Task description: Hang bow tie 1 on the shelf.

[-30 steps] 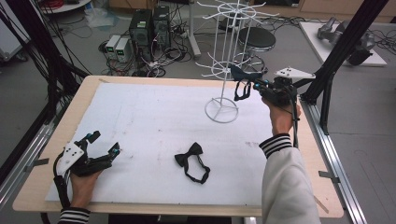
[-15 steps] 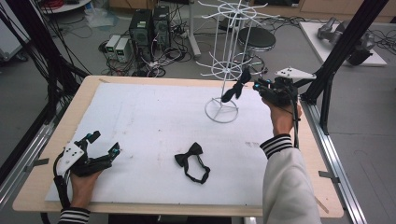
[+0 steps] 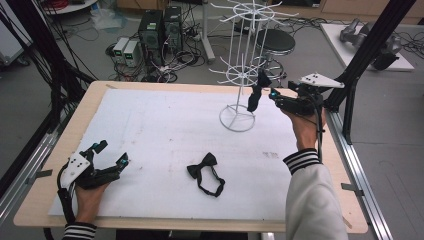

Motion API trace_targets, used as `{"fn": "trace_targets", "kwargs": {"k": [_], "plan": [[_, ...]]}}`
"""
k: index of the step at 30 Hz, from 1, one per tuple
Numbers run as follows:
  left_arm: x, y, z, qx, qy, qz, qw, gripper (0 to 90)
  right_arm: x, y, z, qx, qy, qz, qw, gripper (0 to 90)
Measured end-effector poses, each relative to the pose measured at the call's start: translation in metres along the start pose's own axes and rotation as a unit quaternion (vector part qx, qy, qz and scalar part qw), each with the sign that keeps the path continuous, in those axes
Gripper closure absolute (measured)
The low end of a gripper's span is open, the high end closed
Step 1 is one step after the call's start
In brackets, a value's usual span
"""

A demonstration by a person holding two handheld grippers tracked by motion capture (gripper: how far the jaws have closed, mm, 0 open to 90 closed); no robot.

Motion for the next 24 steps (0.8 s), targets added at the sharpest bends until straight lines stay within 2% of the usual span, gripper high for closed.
{"fn": "trace_targets", "kwargs": {"k": [2, 4, 8, 12, 19, 24], "plan": [[0.000, 0.000, 0.000, 0.000, 0.000, 0.000, 1.0000, 13.4, 0.005, 0.002, 0.003, 0.002, -0.007, 0.003, 1.0000, 15.7], [0.000, 0.000, 0.000, 0.000, 0.000, -0.001, 1.0000, 13.4, 0.009, 0.003, 0.005, 0.003, -0.014, -0.005, 0.9999, 12.1], [0.000, 0.000, 0.000, 0.000, 0.001, -0.001, 1.0000, 13.4, 0.022, 0.006, 0.012, -0.002, -0.028, -0.025, 0.9993, 11.8], [0.000, 0.000, 0.000, 0.000, 0.000, -0.001, 1.0000, 13.4, 0.034, 0.007, 0.020, -0.008, -0.039, -0.035, 0.9986, 11.7], [0.000, 0.000, 0.000, 0.000, -0.001, -0.002, 1.0000, 13.4, 0.051, 0.012, 0.039, -0.015, -0.069, -0.053, 0.9961, 11.6], [0.000, 0.000, 0.000, 0.000, -0.001, -0.001, 1.0000, 13.4, 0.059, 0.022, 0.053, -0.015, -0.094, -0.069, 0.9931, 11.7]]}}
Point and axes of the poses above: each handheld gripper's, and its own axes: x roughly backward along the jaws, z roughly out of its underside, y roughly to its left, the point moved 4 cm from there along -x, roughly forward along the jaws, and after that the axes turned 2 degrees about -x, right-handed, at the moved point
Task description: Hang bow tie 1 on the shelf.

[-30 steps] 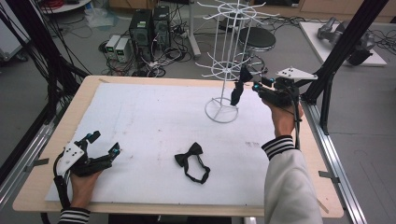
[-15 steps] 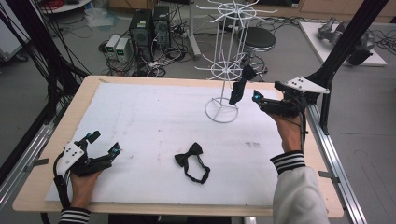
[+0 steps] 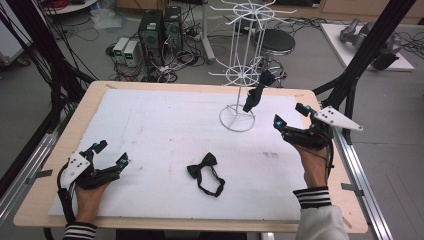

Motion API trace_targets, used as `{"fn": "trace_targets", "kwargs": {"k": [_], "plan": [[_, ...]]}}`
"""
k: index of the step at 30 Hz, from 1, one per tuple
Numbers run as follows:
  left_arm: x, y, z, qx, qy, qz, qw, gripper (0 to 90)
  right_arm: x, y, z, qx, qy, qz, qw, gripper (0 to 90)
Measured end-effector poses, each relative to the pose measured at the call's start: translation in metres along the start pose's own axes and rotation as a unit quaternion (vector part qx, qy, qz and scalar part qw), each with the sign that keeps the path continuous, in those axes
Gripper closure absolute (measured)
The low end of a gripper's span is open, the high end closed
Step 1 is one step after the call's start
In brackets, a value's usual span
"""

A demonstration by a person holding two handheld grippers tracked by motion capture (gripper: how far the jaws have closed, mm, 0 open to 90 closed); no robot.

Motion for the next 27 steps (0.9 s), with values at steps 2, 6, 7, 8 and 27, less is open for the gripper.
{"fn": "trace_targets", "kwargs": {"k": [2, 6, 7, 8, 27], "plan": [[0.000, 0.000, 0.000, 0.000, 0.000, 0.000, 1.0000, 13.4, 0.003, 0.005, 0.005, 0.008, -0.008, -0.005, 0.9999, 11.7], [0.000, 0.000, 0.000, 0.000, -0.001, 0.001, 1.0000, 13.4, 0.007, 0.015, 0.014, 0.023, -0.011, -0.015, 0.9996, 11.7], [0.000, 0.000, 0.000, -0.001, -0.001, 0.000, 1.0000, 13.4, 0.009, 0.017, 0.016, 0.025, -0.013, -0.016, 0.9995, 11.7], [0.000, 0.000, 0.000, -0.001, -0.001, 0.000, 1.0000, 13.4, 0.010, 0.020, 0.019, 0.031, -0.018, -0.018, 0.9992, 11.7], [0.000, 0.000, 0.000, -0.003, 0.001, 0.000, 1.0000, 13.4, 0.031, 0.042, 0.077, 0.036, -0.020, -0.026, 0.9988, 11.7]]}}
Point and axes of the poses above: each handheld gripper's, and its own axes: x roughly backward along the jaws, z roughly out of its underside, y roughly to its left, the point moved 4 cm from there along -x, roughly forward along the jaws, and after that the axes turned 2 degrees about -x, right-handed, at the moved point
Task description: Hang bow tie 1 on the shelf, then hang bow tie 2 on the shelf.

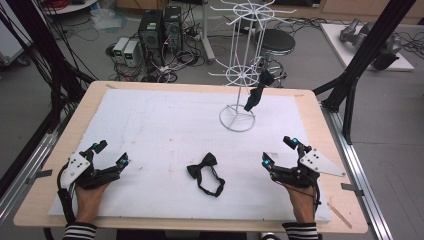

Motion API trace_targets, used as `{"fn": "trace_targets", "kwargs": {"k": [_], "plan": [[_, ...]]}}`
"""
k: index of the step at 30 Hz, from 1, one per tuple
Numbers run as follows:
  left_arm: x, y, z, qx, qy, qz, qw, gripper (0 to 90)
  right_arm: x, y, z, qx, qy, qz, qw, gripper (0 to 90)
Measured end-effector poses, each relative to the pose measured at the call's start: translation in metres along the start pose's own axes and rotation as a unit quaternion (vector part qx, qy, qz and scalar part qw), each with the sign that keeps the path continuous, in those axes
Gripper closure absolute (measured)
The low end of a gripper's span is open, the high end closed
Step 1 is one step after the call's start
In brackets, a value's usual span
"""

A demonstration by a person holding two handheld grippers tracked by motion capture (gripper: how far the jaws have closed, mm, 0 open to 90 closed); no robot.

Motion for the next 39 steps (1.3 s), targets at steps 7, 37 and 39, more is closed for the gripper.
{"fn": "trace_targets", "kwargs": {"k": [7, 37, 39], "plan": [[0.000, 0.000, 0.000, -0.001, -0.001, -0.002, 1.0000, 13.4, 0.002, 0.001, 0.000, 0.000, -0.005, 0.003, 1.0000, 11.7], [-0.001, 0.000, 0.000, -0.001, 0.004, 0.001, 1.0000, 13.4, -0.015, 0.007, -0.011, 0.015, 0.035, -0.041, 0.9984, 11.7], [-0.001, 0.000, 0.000, -0.001, 0.004, 0.001, 1.0000, 13.5, -0.020, 0.009, -0.013, 0.022, 0.047, -0.052, 0.9973, 11.7]]}}
Point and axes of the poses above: each handheld gripper's, and its own axes: x roughly backward along the jaws, z roughly out of its underside, y roughly to its left, the point moved 4 cm from there along -x, roughly forward along the jaws, and after that the axes turned 2 degrees about -x, right-handed, at the moved point
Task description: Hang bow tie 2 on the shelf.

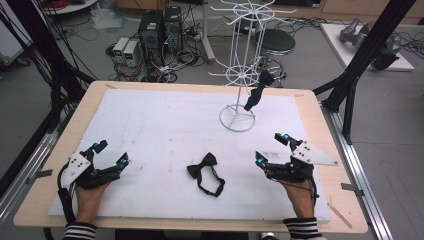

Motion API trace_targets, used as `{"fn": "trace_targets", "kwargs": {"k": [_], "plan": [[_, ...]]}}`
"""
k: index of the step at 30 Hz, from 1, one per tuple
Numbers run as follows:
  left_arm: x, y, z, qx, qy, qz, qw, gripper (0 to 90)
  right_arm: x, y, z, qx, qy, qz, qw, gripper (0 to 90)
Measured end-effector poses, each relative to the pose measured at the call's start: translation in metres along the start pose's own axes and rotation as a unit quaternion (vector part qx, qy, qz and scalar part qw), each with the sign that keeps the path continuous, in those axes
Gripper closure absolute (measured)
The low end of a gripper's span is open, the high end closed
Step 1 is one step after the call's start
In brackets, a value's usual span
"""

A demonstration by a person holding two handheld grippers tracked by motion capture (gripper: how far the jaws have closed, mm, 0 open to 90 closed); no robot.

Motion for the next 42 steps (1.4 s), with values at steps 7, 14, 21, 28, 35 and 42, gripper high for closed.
{"fn": "trace_targets", "kwargs": {"k": [7, 14, 21, 28, 35, 42], "plan": [[0.000, 0.000, 0.000, -0.001, 0.001, 0.002, 1.0000, 13.4, -0.019, 0.005, -0.010, 0.020, 0.026, -0.028, 0.9991, 11.7], [0.000, 0.000, 0.000, 0.000, 0.001, 0.002, 1.0000, 13.4, -0.040, 0.009, -0.012, 0.028, 0.055, -0.058, 0.9964, 11.7], [-0.001, 0.000, 0.000, 0.002, 0.000, 0.001, 1.0000, 13.4, -0.058, 0.009, -0.016, 0.049, 0.083, -0.079, 0.9922, 11.7], [-0.001, 0.000, 0.000, 0.003, 0.000, 0.001, 1.0000, 13.4, -0.076, 0.011, -0.021, 0.057, 0.108, -0.115, 0.9858, 11.7], [-0.001, 0.000, 0.000, 0.003, 0.001, 0.001, 1.0000, 13.4, -0.089, 0.019, -0.028, 0.073, 0.118, -0.147, 0.9794, 11.7], [-0.001, 0.000, 0.000, 0.003, 0.002, 0.002, 1.0000, 13.4, -0.102, 0.024, -0.030, 0.087, 0.130, -0.172, 0.9727, 11.7]]}}
Point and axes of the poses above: each handheld gripper's, and its own axes: x roughly backward along the jaws, z roughly out of its underside, y roughly to its left, the point moved 4 cm from there along -x, roughly forward along the jaws, and after that the axes turned 2 degrees about -x, right-handed, at the moved point
